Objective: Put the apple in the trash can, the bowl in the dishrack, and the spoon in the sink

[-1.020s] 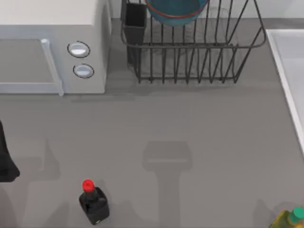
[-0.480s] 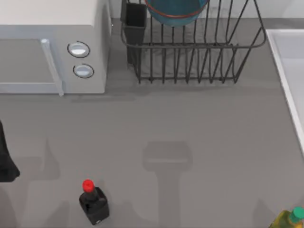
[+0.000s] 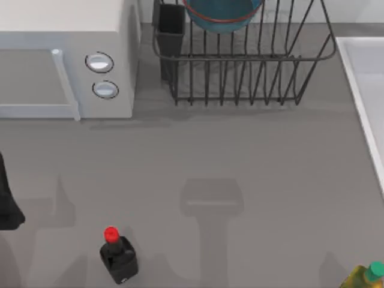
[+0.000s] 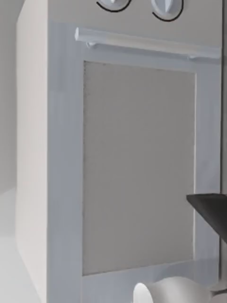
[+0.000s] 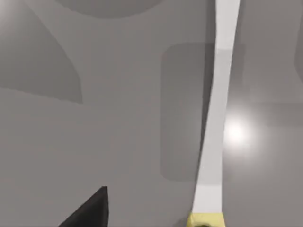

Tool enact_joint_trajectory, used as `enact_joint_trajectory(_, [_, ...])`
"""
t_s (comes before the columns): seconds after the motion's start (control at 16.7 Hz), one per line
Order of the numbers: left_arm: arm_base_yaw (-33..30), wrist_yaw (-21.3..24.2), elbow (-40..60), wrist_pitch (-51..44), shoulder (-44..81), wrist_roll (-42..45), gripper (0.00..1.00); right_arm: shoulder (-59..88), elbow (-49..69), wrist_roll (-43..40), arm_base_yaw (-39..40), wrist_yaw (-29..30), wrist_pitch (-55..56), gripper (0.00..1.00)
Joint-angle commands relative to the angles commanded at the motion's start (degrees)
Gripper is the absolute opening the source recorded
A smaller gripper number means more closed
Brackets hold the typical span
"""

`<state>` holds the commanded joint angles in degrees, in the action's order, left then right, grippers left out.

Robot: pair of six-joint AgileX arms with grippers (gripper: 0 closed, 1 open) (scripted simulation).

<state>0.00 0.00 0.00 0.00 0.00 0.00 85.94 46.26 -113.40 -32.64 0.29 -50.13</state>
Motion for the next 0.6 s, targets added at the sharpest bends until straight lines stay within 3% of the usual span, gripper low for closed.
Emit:
enact_joint_trajectory(0.3, [0.0,0.0,0.0,0.0,0.0,0.0,1.00,6.8,-7.5,0.1,0.0,0.0,14.7,1.00])
enact_joint_trajectory(0.6, [0.0,0.0,0.0,0.0,0.0,0.0,1.00,7.9,-8.8,0.1,0.0,0.0,16.6,1.00])
